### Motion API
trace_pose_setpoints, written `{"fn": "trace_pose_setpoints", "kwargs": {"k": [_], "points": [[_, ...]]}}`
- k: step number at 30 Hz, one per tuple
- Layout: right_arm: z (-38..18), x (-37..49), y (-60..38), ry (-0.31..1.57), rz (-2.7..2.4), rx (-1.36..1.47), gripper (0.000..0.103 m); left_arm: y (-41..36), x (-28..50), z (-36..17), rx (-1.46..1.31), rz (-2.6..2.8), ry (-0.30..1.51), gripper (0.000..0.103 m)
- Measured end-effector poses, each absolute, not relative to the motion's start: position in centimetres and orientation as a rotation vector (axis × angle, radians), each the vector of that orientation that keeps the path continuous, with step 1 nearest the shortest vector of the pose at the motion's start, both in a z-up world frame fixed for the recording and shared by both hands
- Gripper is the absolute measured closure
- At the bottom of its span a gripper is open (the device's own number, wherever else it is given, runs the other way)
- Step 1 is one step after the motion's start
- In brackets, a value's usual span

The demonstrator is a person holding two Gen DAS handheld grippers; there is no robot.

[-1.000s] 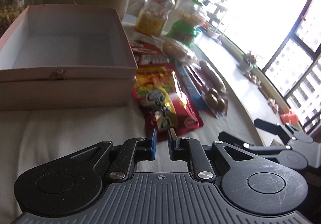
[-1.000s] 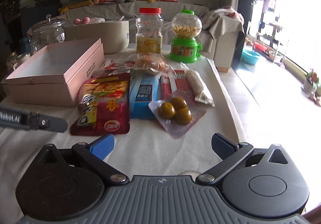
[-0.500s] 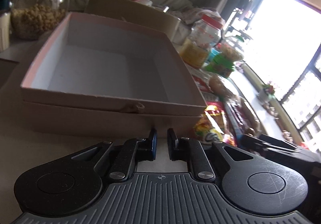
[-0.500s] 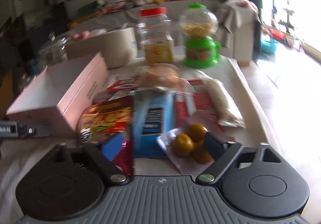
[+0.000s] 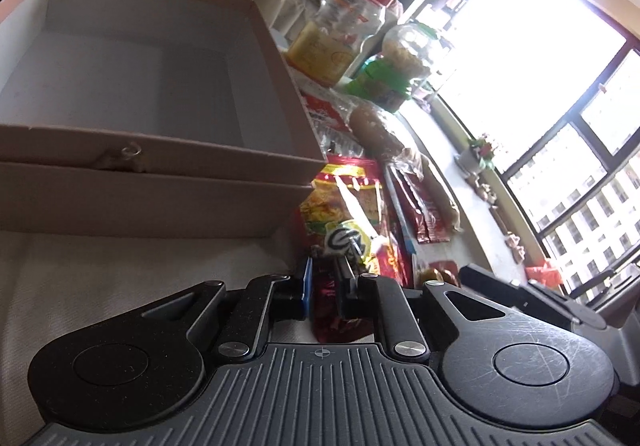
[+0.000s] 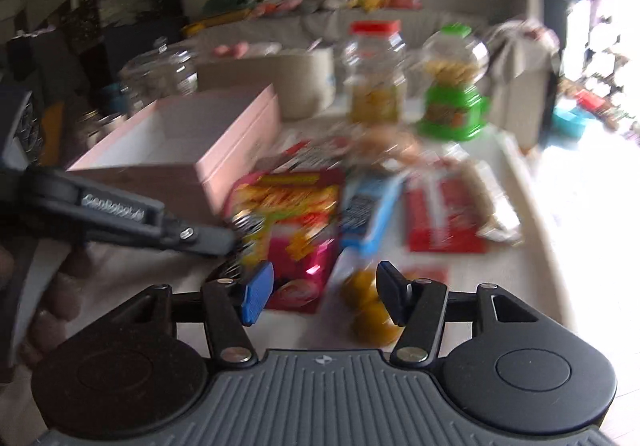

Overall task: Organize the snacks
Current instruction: 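Grasp the red snack bag with the left gripper and lift it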

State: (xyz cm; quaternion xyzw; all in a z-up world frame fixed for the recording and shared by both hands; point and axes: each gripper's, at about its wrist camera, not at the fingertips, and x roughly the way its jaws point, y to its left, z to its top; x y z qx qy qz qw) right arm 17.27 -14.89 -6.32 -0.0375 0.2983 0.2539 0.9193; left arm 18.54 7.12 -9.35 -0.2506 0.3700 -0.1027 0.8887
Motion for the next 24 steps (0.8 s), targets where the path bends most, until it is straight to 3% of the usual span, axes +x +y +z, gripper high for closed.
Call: {"fn": "trace_pose_setpoints", "kwargs": {"k": [4, 7, 17, 24], "points": [[-7.0, 19.3, -15.9, 0.648, 0.470, -0.028, 0.032, 6.5, 18.4, -9.1, -0.502, -0.211, 0.757, 0.089], [-8.1, 20.2, -16.0, 0.713, 0.490, 0.018, 0.041, 6.5, 18.7, -9.1, -0.502, -0.184, 0.751, 0.089], [-7.7, 14.3, -16.5, 0.742, 0.697, 0.018, 0.042, 3.2, 18.3, -8.1, -0.400, -0.396, 0.744, 0.084], [-6.1, 14.9, -17.8, 0.634, 0.529, 0.046, 0.041, 4.1, 18.2, -7.8, -0.390, -0.305, 0.713, 0.084]]}}
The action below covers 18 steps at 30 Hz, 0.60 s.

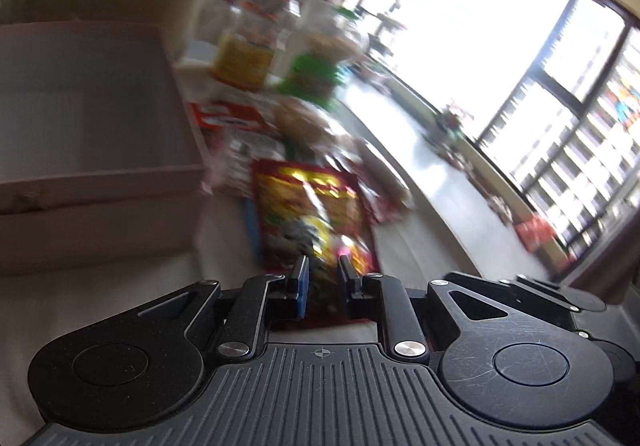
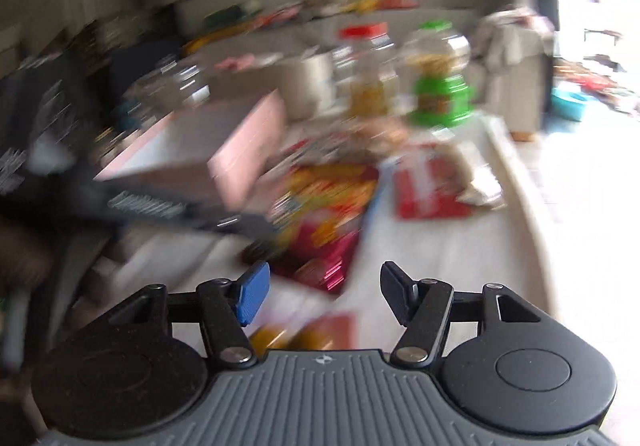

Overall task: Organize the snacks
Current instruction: 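Grasp the red snack bag with the left gripper and lift it, then carry the red snack bag toward the pink box while the right gripper grasps the yellow candy tray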

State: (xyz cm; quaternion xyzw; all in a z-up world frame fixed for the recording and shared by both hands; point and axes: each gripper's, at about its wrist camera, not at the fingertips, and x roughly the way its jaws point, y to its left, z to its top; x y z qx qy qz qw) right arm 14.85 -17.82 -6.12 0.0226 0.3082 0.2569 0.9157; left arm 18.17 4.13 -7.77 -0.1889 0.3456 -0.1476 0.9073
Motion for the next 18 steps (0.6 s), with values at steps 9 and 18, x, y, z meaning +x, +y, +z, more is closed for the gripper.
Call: {"fn": "trace_pose_setpoints", "kwargs": {"k": [9, 18], "points": [[-9.1, 18.2, -16.5, 0.671, 0.383, 0.028, 0.041, 7.2, 20.1, -9.6, -0.560, -0.242, 0.745, 0.084], [-9.0, 18.1, -16.8, 0.665, 0.389, 0.054, 0.041, 7.3, 21.0, -10.6, -0.647, -0.311, 0.749, 0.075]]}}
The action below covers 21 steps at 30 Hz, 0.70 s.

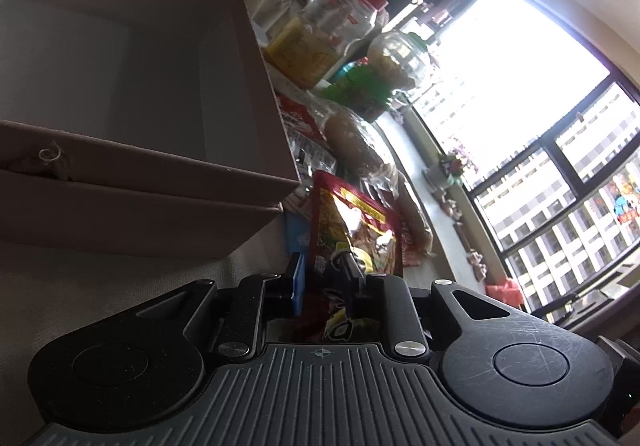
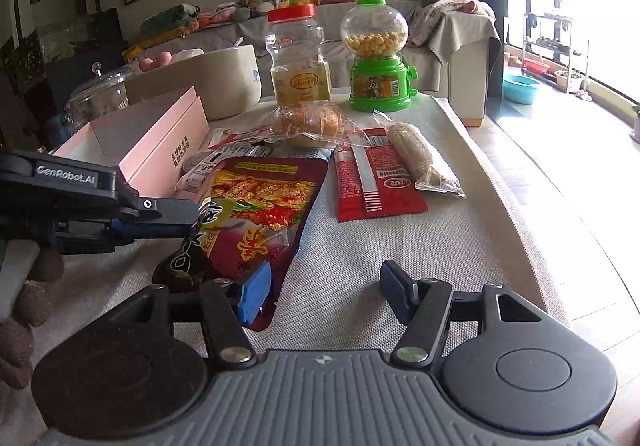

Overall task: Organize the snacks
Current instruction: 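Carry the red snack bag toward the pink box while the right gripper grasps the yellow candy tray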

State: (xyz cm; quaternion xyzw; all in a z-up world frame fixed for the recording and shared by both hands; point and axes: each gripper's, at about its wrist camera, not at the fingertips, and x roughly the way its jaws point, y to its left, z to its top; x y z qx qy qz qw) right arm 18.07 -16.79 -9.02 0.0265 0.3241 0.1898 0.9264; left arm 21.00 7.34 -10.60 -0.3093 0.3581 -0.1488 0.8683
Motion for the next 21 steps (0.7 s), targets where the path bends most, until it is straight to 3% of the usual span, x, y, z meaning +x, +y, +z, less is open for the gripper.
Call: {"fn": "trace_pose_setpoints", "kwargs": {"k": [3, 10, 16, 21], "points": [[-9.0, 18.0, -17.0, 0.664, 0.393, 0.068, 0.041, 6.1, 20.6, -9.7, -0.589, -0.361, 0.776, 0.070], [-9.0, 16.7, -18.6, 0.670, 0.400, 0.115, 0.041, 3.5, 18.9, -7.0, -0.517, -0.533, 0.713, 0.071], [-9.1, 16.4, -18.6, 0.664, 0.400, 0.110, 0.041, 0.6, 20.9, -7.2, -0.397, -0.453, 0.671, 0.070], [-9.2, 16.4, -18.5, 0.663, 0.415, 0.114, 0.037, 0.1, 22.4, -8.8, -0.390, -0.415, 0.746, 0.071]]}}
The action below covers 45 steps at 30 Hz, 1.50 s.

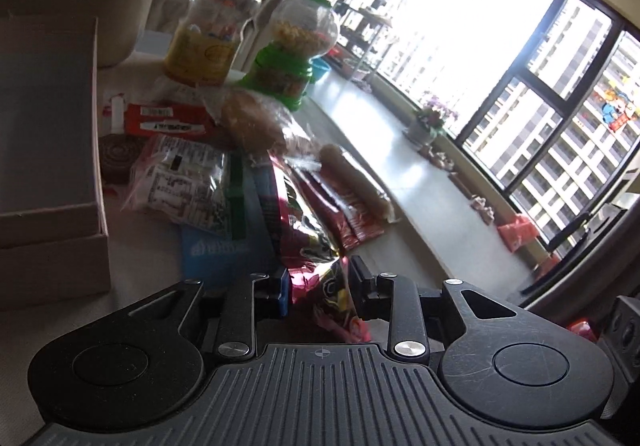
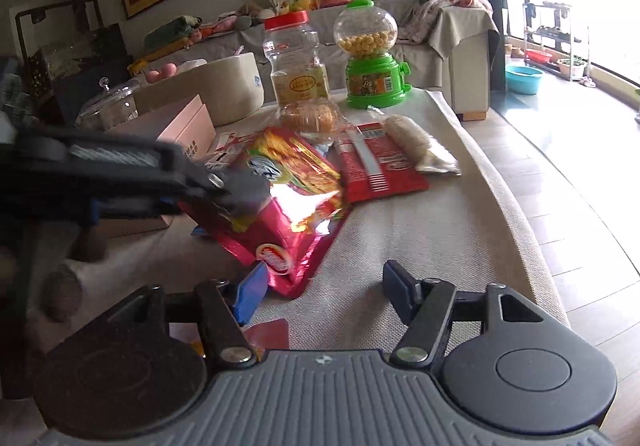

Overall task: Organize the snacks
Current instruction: 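Carry the red snack bag toward the pink box while the right gripper grasps the yellow candy tray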

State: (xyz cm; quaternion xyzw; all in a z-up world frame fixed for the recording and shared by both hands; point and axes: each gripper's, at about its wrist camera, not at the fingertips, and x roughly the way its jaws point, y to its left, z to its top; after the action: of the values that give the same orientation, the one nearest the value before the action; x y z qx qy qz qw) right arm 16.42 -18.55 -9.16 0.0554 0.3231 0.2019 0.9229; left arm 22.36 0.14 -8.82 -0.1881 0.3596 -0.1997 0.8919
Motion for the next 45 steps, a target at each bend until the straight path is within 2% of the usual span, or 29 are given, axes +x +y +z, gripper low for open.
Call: {"fn": "trace_pose_setpoints", "kwargs": {"k": [11, 16, 20, 24, 29, 32, 36, 41, 45], "points": [[-9.2, 16.4, -18.2, 0.672, 0.443, 0.099, 0.025, 0.0, 22.7, -9.7, -0.515, -0.440, 0.772, 0.077], [-9.1, 16.0, -18.5, 0.696, 0.470, 0.114, 0.016, 2.5, 18.7, -8.3, -0.491, -0.398, 0.711, 0.078], [-9.0, 16.0, -19.1, 0.735, 0.537, 0.168, 0.001, 5.4, 15.0, -7.2, -0.504, -0.344, 0.671, 0.078], [-8.9, 16.5, -19.7, 0.763, 0.566, 0.221, 0.000, 6.7, 11.0, -6.0, -0.449, -0.304, 0.663, 0.078], [-8.0, 15.0, -19.5, 0.753, 0.512, 0.182, 0.001, 7.3, 6.5, -5.2, -0.379, -0.252, 0.666, 0.078], [-6.5, 11.1, -18.4, 0.608, 0.523, 0.046, 0.003, 7.9, 4.8, -5.7, -0.407, -0.236, 0.691, 0.078], [-5.9, 8.6, -16.3, 0.585, 0.575, -0.035, 0.029, 8.3, 2.9, -6.2, -0.425, -0.237, 0.706, 0.078], [-7.2, 9.8, -14.5, 0.644, 0.546, -0.073, 0.029, 8.5, 1.7, -6.3, -0.435, -0.235, 0.701, 0.079], [-8.5, 10.4, -13.9, 0.695, 0.530, -0.099, 0.038, 8.2, 2.0, -6.6, -0.440, -0.212, 0.699, 0.078]]}}
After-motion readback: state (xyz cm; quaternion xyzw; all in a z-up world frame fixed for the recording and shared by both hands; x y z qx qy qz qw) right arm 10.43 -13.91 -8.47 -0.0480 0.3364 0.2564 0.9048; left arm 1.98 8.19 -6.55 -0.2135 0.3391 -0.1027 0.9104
